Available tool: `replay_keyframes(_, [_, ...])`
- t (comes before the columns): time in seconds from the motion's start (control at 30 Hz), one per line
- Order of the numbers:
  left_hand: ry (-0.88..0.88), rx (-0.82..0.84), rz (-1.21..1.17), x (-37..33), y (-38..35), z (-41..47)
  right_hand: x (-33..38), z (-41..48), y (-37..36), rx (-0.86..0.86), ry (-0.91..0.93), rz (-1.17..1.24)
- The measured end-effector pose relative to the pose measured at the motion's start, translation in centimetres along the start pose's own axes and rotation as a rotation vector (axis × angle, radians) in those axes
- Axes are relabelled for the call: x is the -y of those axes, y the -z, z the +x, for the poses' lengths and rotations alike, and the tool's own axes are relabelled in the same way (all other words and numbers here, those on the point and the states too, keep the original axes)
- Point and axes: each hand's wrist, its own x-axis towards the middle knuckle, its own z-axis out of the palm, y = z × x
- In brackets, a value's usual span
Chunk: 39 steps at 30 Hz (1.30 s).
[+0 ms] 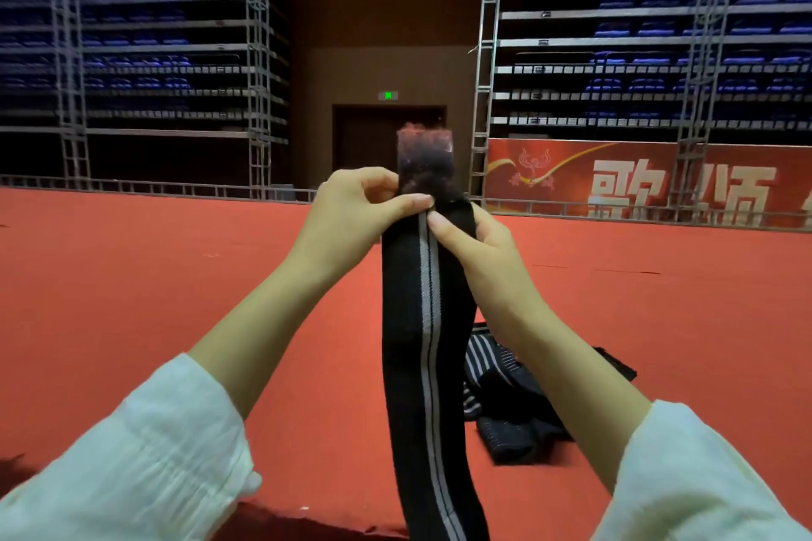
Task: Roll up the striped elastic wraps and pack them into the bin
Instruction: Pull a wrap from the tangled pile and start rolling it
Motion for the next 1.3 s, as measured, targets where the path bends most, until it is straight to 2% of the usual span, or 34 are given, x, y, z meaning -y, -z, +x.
replay_keyframes(0.13, [0.114, 0.051, 0.04, 4.7, -0.5, -3.1, -4.8, -1.0, -1.0, 0.065, -0.175, 0.033])
replay_keyframes(0.33, [0.474, 0.176, 0.079, 17.1, -4.8, -9.9, -17.4, -4.6, -2.5, 0.16, -0.57, 0.013])
replay_keyframes(0.47, [0.625, 0.19, 0.07, 23.6, -8.6, -13.4, -24.6, -6.8, -3.4, 0.15, -0.583, -0.101])
replay_keyframes(0.63, [0.755, -0.028, -0.005, 28.8, -10.8, -14.7, -31.2, -7.1, -4.7, 0.144, -0.507, -0.303])
replay_keyframes(0.7, [0.754, -0.05, -0.001, 30.9, -11.1, -14.6, -33.0, -6.4, -5.1, 0.165, -0.515, -0.434])
replay_keyframes(0.87, [0.732, 0.043, 0.052, 35.4, -12.0, -14.4, -37.4, -3.9, -5.3, 0.237, -0.542, -0.594])
replay_keyframes(1.0, [0.688, 0.179, 0.144, 38.4, -12.5, -14.5, -40.6, -1.8, -4.9, 0.295, -0.444, -0.785])
replay_keyframes(1.1, [0.604, 0.221, 0.238, 39.6, -12.9, -14.8, -41.9, -1.1, -4.6, 0.349, -0.409, -0.985])
replay_keyframes(1.3, [0.563, 0.314, 0.32, 40.6, -13.4, -14.9, -43.2, -1.2, -5.3, 0.269, -0.341, -1.163])
